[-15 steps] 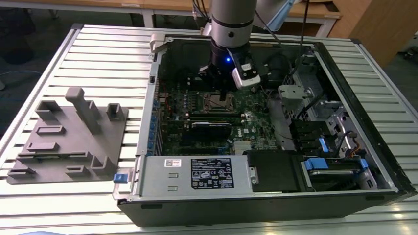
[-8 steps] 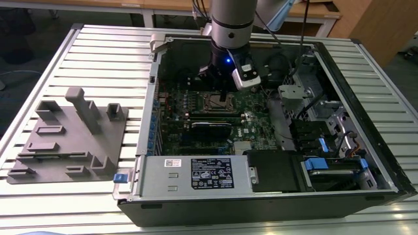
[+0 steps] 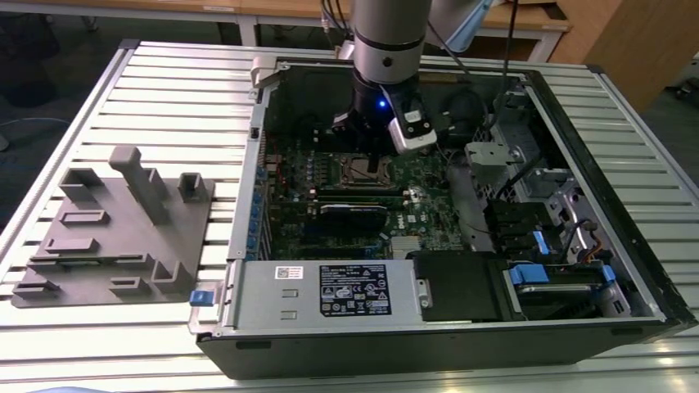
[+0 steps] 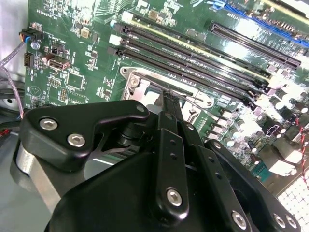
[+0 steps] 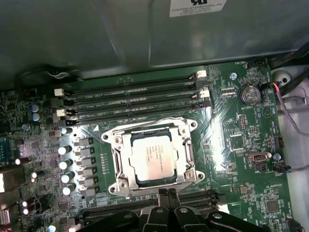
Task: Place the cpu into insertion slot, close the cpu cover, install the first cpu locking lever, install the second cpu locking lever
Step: 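Install the second cpu locking lever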
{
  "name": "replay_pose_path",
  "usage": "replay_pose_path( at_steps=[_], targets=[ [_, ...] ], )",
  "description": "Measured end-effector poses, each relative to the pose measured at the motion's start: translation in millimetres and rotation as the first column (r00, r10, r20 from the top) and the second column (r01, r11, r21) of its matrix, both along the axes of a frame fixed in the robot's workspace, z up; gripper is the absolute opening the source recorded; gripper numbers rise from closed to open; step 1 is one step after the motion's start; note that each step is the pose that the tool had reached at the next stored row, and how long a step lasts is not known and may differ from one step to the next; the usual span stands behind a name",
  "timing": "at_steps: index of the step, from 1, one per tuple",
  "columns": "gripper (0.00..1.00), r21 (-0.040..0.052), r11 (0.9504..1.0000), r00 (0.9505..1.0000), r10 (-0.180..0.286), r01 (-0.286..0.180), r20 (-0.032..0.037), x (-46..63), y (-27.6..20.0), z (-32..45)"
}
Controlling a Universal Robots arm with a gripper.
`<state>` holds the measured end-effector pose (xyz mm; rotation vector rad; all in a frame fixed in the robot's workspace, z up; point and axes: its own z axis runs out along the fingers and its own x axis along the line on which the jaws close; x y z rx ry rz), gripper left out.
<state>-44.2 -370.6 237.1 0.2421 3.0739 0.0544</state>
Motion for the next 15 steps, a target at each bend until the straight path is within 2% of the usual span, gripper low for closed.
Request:
replay_pose_path(
  at_steps=[4, 15],
  targets=[
    [0.11, 0.0001, 1.0000, 1.0000, 0.000, 0.000, 0.0001, -0.1, -3.8, -0.1],
    [0.11, 0.0001, 1.0000, 1.0000, 0.000, 0.000, 0.0000, -2.5, -4.6, -0.1]
  ],
)
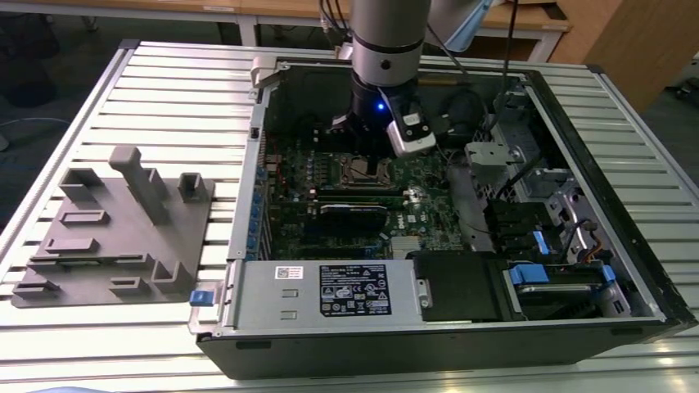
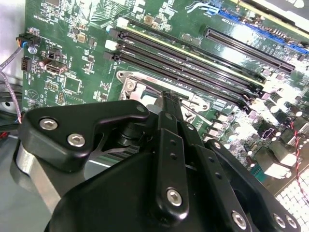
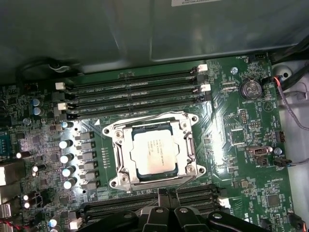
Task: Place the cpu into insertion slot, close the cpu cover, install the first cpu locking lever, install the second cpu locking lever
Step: 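Install the second cpu locking lever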
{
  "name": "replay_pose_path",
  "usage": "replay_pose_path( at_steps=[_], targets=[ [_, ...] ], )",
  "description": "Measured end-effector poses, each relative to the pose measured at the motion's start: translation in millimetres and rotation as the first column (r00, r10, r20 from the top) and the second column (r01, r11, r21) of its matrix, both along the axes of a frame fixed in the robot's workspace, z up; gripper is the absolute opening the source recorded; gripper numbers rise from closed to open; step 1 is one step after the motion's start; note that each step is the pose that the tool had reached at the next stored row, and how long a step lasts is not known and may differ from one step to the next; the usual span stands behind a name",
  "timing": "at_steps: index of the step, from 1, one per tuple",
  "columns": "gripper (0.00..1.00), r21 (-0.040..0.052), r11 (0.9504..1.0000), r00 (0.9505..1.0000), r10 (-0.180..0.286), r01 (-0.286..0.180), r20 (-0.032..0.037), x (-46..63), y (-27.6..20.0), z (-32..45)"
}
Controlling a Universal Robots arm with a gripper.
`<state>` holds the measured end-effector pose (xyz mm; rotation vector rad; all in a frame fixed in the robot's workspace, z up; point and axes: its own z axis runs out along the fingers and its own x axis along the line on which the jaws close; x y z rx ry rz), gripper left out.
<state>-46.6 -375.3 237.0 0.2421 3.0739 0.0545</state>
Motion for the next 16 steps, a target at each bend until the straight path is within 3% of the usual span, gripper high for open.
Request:
replay_pose_path(
  at_steps=[16],
  targets=[
    [0.11, 0.0013, 1.0000, 1.0000, 0.000, 0.000, 0.0000, -4.3, -0.4, 0.0]
  ],
)
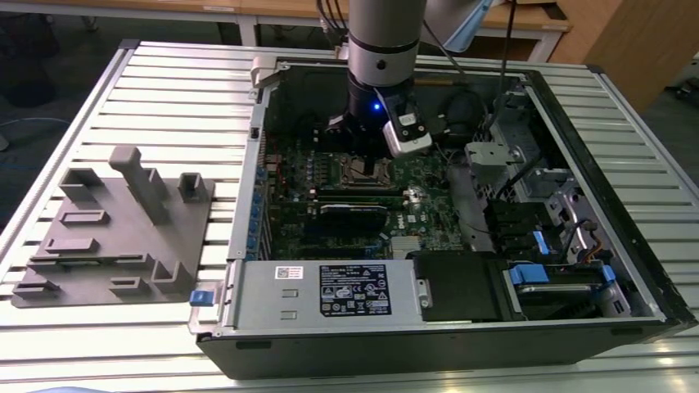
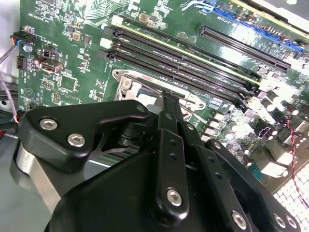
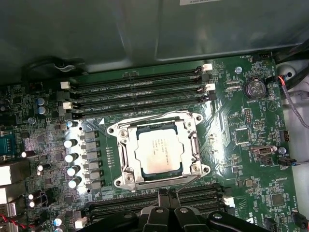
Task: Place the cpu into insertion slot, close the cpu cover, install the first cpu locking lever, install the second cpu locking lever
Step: 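Install the second cpu locking lever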
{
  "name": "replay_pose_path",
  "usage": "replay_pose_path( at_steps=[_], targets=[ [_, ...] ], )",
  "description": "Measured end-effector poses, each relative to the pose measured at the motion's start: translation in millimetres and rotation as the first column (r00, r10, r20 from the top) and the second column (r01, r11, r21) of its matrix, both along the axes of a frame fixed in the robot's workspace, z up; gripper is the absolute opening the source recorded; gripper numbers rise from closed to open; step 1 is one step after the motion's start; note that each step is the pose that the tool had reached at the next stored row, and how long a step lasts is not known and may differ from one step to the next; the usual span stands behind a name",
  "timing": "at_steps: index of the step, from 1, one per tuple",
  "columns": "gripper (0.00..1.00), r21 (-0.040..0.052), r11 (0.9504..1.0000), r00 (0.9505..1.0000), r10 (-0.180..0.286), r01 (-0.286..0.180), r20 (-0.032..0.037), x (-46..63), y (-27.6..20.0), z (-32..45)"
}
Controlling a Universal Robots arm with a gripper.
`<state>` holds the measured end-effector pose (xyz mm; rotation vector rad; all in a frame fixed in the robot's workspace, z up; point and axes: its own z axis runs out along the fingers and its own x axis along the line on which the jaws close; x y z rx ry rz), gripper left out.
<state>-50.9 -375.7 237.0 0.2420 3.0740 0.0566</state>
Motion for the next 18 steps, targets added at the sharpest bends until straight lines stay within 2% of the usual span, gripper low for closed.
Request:
replay_pose_path(
  at_steps=[6, 11, 18],
  targets=[
    [0.11, 0.0000, 1.0000, 1.0000, 0.000, 0.000, 0.0000, -0.1, 0.0, 0.0],
    [0.11, -0.0042, 1.0000, 1.0000, 0.000, 0.000, -0.0060, -0.2, 0.0, -0.2],
    [0.11, -0.0045, 1.0000, 1.0000, 0.000, 0.000, -0.0065, -0.9, 0.0, -0.3]
  ],
)
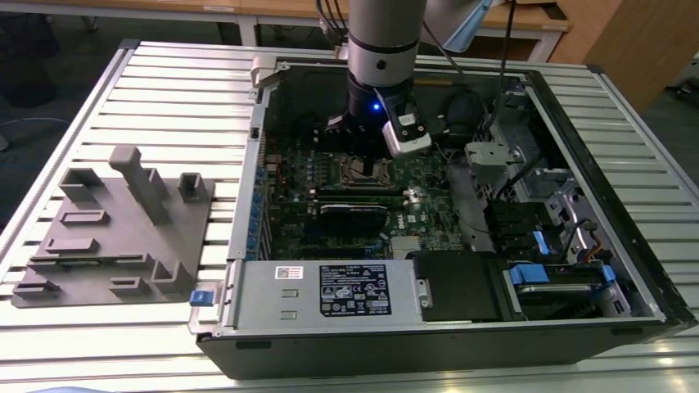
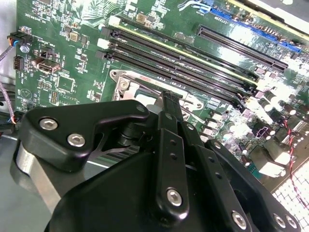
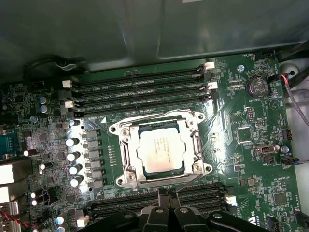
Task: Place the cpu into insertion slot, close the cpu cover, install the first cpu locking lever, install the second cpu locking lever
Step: 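Install the second cpu locking lever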
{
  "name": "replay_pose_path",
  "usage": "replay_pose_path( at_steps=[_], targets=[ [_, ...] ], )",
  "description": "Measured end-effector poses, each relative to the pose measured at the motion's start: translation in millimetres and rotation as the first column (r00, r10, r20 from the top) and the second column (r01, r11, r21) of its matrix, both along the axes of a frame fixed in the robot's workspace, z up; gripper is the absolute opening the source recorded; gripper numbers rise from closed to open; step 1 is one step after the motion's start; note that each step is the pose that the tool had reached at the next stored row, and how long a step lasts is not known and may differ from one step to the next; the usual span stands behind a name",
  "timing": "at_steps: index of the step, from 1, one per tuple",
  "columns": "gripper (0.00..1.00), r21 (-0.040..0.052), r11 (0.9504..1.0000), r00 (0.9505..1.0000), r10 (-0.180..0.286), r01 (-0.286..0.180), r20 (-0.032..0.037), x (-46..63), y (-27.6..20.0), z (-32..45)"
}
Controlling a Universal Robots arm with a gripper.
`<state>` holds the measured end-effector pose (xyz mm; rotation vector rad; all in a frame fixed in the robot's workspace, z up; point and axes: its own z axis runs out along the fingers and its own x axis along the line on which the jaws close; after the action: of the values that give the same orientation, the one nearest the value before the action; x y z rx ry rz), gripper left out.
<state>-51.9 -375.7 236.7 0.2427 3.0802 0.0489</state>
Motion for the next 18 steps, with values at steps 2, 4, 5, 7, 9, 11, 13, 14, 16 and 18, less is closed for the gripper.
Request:
replay_pose_path(
  at_steps=[2, 4, 5, 7, 9, 11, 13, 14, 16, 18],
  targets=[
    [0.11, 0.0000, 1.0000, 1.0000, 0.000, 0.000, 0.0000, -0.6, 0.0, 0.0],
    [0.11, -0.0001, 1.0000, 1.0000, 0.000, 0.000, -0.0001, -0.7, -0.1, 0.1],
    [0.11, -0.0001, 1.0000, 1.0000, 0.000, 0.000, 0.0000, -0.7, 0.0, 0.1],
    [0.11, -0.0001, 1.0000, 1.0000, 0.000, 0.000, 0.0000, -0.8, 0.0, 0.0],
    [0.11, 0.0000, 1.0000, 1.0000, 0.000, 0.000, 0.0000, -1.2, 0.0, 0.0],
    [0.11, 0.0000, 1.0000, 1.0000, 0.000, 0.000, 0.0000, -2.1, 0.0, -0.1],
    [0.11, -0.0001, 1.0000, 1.0000, 0.000, 0.000, -0.0001, -2.8, -0.1, -0.1],
    [0.11, -0.0001, 1.0000, 1.0000, 0.000, 0.000, -0.0001, -2.8, -0.1, -0.1],
    [0.11, -0.0001, 1.0000, 1.0000, 0.000, 0.000, 0.0000, -3.0, -0.1, -0.1],
    [0.11, -0.0001, 1.0000, 1.0000, 0.000, 0.000, 0.0000, -3.1, -0.1, -0.1]
  ],
)
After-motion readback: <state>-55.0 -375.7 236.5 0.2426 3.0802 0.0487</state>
